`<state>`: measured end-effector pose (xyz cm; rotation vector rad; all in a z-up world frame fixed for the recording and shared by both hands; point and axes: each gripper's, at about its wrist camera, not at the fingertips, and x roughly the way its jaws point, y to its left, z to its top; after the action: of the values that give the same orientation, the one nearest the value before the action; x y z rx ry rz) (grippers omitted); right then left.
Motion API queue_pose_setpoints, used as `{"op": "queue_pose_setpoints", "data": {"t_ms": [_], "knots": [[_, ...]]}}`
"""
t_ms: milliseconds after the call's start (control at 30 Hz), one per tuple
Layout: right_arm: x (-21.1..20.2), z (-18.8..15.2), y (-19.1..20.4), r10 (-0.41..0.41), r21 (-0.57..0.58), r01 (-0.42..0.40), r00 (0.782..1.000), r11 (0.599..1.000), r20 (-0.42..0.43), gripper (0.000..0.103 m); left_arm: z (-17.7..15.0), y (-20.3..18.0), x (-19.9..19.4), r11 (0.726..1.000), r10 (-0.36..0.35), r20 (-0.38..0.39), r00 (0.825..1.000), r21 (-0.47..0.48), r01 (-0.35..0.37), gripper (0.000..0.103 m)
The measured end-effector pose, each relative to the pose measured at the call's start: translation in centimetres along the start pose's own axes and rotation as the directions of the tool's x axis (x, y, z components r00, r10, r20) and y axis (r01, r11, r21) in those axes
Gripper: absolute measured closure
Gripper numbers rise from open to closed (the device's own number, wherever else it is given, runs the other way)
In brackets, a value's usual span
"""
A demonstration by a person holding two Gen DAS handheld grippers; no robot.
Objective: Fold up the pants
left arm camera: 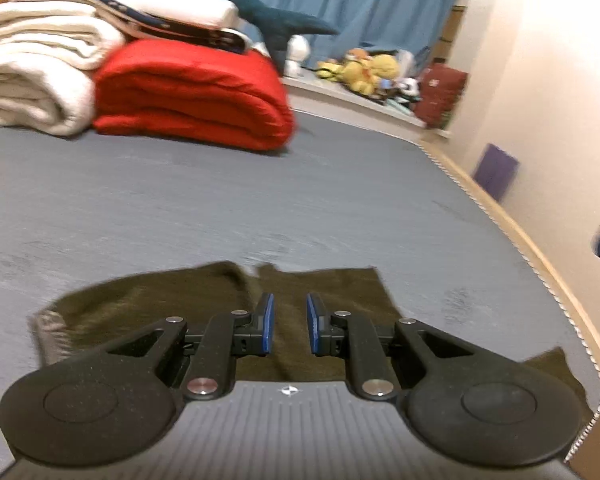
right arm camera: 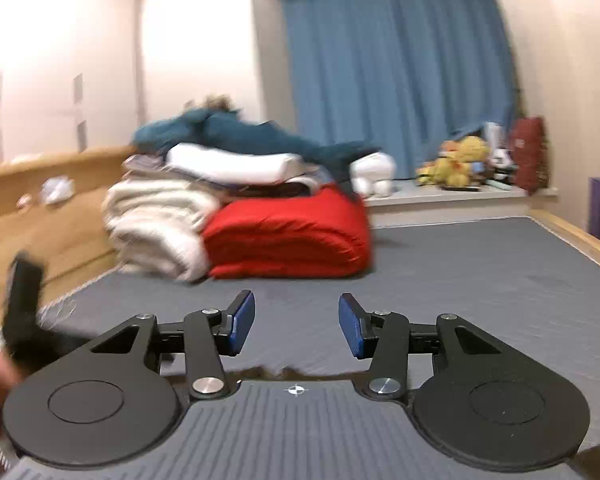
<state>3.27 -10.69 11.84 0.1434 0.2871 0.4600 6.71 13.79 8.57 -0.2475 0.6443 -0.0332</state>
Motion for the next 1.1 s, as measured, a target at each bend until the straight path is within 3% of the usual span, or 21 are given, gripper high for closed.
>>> {"op": "queue_pose_setpoints", "data": {"t_ms": [67,133,167,233,367,533,900,1100], "knots": [[0.7,-0.7,-2.0,-0.032,0.038,0.032,0.999,0.999,0.015,0.054,-1.4,-1.3,1.2,0.999,-0.011,0.022,1.0,0.049,0.01,0.084],[2.0,-2.3,-4.0,-0.07,0.058,0.07,0.998,0.996,0.003,0.054,-3.1,-1.8,3.3,0.994,0.024,0.02,1.0,0.11,-0.026,0.084],[2.9,-3.4,-5.0,-0.084,0.067,0.086,0.996,0.994,-0.025,0.054,-3.9,-1.8,4.9,0.99,0.06,-0.039,0.997,0.127,-0.055,0.084],[4.7,-5.4,-6.5,-0.097,0.075,0.105,0.99,0.992,-0.103,0.059,-4.4,-1.6,6.9,0.996,0.009,-0.098,0.995,0.09,0.0,0.084],[7.8,-7.3,-8.9,-0.1,0.11,0.121,0.978,0.986,-0.18,0.059,-4.2,-1.4,9.3,0.99,0.042,-0.091,0.995,0.136,-0.029,0.084],[11.3,-8.0,-9.9,-0.12,0.117,0.146,0.971,0.982,-0.207,0.059,-2.7,1.3,12.6,1.0,0.024,-0.14,0.99,0.009,-0.023,0.084],[15.4,-8.3,-10.8,-0.122,0.14,0.158,0.965,0.977,-0.233,0.059,-2.5,3.8,15.5,0.997,0.036,-0.181,0.983,-0.06,-0.048,0.083],[19.7,-10.4,-14.1,-0.103,0.262,0.204,0.929,0.943,-0.354,0.051,-3.3,3.7,16.6,0.997,0.016,-0.211,0.977,-0.074,-0.032,0.081]]}}
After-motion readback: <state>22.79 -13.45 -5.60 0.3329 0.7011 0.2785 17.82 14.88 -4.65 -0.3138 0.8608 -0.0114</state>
